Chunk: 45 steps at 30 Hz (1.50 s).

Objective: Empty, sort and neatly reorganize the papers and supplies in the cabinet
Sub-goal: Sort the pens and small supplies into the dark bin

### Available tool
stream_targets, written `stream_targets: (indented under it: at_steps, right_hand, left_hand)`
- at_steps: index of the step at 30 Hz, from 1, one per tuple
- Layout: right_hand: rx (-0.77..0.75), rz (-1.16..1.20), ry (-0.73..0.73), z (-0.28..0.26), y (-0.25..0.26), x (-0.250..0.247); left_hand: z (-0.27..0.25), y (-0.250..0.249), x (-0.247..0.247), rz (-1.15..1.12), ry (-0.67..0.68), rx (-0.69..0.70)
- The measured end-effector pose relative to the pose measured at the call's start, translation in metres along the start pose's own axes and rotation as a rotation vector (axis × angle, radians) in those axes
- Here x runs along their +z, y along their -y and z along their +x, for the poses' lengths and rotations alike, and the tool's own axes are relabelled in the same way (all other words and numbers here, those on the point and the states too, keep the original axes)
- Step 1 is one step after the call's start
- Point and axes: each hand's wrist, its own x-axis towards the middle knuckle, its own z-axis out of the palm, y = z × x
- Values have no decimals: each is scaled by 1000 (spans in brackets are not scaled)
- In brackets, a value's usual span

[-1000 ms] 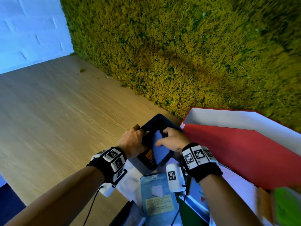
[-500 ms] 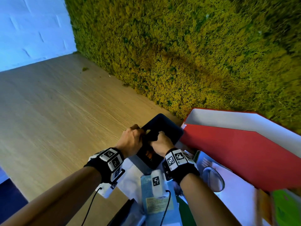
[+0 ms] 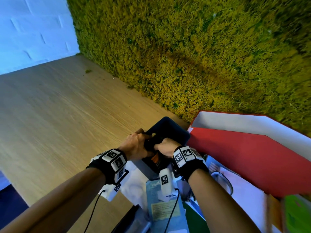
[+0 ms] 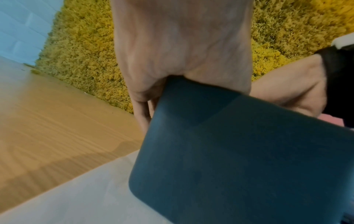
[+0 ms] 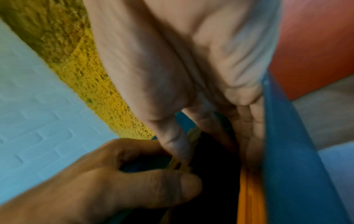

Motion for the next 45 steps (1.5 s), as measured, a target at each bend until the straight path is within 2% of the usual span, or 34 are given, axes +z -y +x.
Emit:
stream_targets:
  at_steps: [7,11,17,23,27,35,40,45]
  right_hand:
    - [-151,-655,-14,-3,-12,2]
    - [-190,-823,-43,-5,-21,3]
    - [-285,-771,-166,-8,-21,-5]
    - [-339,-695,-105,-9,-20,-14]
    - [-291,-719,-39,-7,-18,-11]
    - [-278,-784,-56,-4,-26,-3]
    - [-209,-620,-186,-7,-21,-7]
    - [-102,-319,-153,6,-21,-11]
  left_hand:
    - [6,-3,6,21,-34,-28]
    - [7,-1,7,16,-45,3]
    - [6,-3,6,37,-81,15]
    - [6,-6,8,72,-83,-39]
    - [7,-7,10,89,-74,-52]
    - [7,1,9,167,-65,-12]
    - [7,-5,3,225,-11,3]
    - [-1,-12,2,213,-44,15]
